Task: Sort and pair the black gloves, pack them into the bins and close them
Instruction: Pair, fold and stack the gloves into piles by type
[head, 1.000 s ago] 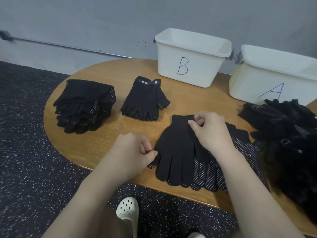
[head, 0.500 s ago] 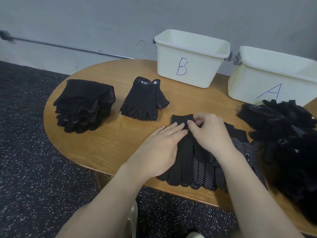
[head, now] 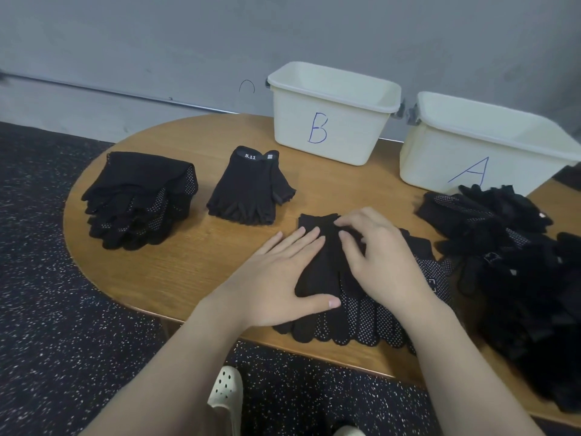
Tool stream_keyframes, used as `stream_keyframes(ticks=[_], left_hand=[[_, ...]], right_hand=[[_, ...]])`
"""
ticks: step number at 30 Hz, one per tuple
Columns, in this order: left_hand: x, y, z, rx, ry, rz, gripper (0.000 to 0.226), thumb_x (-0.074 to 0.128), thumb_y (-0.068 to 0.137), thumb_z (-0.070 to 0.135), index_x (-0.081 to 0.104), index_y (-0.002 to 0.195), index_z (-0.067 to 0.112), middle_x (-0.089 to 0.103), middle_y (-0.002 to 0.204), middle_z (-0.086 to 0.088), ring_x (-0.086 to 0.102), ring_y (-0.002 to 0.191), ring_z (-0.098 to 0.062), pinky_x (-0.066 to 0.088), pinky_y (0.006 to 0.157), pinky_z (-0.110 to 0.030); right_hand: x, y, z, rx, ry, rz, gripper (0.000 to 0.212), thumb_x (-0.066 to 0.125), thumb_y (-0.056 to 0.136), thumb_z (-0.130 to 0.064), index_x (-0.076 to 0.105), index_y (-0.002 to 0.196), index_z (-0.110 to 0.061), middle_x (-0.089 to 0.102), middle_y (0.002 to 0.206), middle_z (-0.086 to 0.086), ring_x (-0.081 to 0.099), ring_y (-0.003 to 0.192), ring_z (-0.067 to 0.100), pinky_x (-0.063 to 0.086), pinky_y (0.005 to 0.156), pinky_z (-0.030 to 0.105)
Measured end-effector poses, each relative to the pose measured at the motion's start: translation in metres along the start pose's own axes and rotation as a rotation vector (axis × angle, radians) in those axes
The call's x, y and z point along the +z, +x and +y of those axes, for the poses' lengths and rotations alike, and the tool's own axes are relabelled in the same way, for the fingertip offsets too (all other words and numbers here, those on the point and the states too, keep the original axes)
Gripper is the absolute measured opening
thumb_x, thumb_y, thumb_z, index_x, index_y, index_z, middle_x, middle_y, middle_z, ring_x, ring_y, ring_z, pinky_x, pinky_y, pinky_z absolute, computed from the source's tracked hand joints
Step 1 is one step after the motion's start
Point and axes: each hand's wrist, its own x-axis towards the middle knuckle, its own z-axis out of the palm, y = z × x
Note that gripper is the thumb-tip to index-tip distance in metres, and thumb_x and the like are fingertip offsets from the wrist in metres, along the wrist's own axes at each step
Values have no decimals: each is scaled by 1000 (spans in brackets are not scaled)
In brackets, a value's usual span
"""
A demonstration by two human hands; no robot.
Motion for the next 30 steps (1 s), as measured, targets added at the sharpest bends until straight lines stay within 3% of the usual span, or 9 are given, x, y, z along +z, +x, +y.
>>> stream_keyframes(ticks=[2,4,6,9,17,20,23,26,30], left_hand=[[0,0,0,-11,-18,1,114,33,81,94,-5,166,27,-16,171,16,-21,152,6,-9,128,-31],[-1,-2,0,-31,-23,-8,122,35,77,97,-9,165,25,-18,170,14,-22,152,5,-11,128,-30],[-1,-6,-1,-51,-16,-20,127,34,74,100,-13,164,24,-22,170,12,-24,152,3,-12,128,-31],[-1,-17,5,-78,33,-36,126,28,77,99,-17,163,20,-26,169,7,-28,152,-1,-10,129,-36],[-6,-58,22,-151,88,-40,105,20,91,85,-16,163,18,-27,167,8,-27,153,-2,-11,128,-31],[-14,-59,17,-143,-20,58,79,15,101,68,1,166,25,-5,172,14,-17,152,8,-10,124,-19],[-27,-26,6,-142,-161,220,52,32,111,39,31,162,26,27,168,13,10,153,6,4,121,-13],[-24,11,-3,-151,-179,241,46,39,112,22,43,157,22,36,165,9,25,153,-5,15,123,-19],[-10,29,-10,-145,-135,265,42,48,109,21,51,151,18,48,157,3,39,146,-15,24,124,-29]], right_hand=[[4,-8,-5,-29,10,-93,31,54,104,-23,65,132,-14,59,136,-4,50,129,13,42,112,35],[9,-16,-6,-2,-33,-293,53,46,107,-39,43,155,-16,37,162,-6,26,150,7,20,126,29],[13,-21,-2,-6,-135,-462,70,32,106,-54,14,165,-21,4,171,-11,-4,155,1,-4,125,22],[14,-23,2,-39,-231,-515,73,14,103,-60,-3,164,-26,-16,169,-14,-22,151,-3,-14,123,22],[16,-31,-1,-64,-294,-438,72,4,103,-58,-1,165,-23,-13,171,-9,-18,154,2,-14,125,24],[17,-32,-1,-67,-275,-399,73,7,103,-60,4,166,-23,-8,172,-9,-14,156,3,-12,125,25],[18,-34,-1,-73,-269,-369,73,9,103,-61,9,166,-24,-2,172,-10,-11,156,3,-10,126,25],[16,-35,-2,-94,-264,-346,70,13,104,-59,16,165,-25,4,172,-10,-6,157,3,-9,126,24],[12,-40,-1,-149,-259,-330,62,14,108,-50,23,164,-24,12,171,-9,-3,156,2,-12,124,20]])
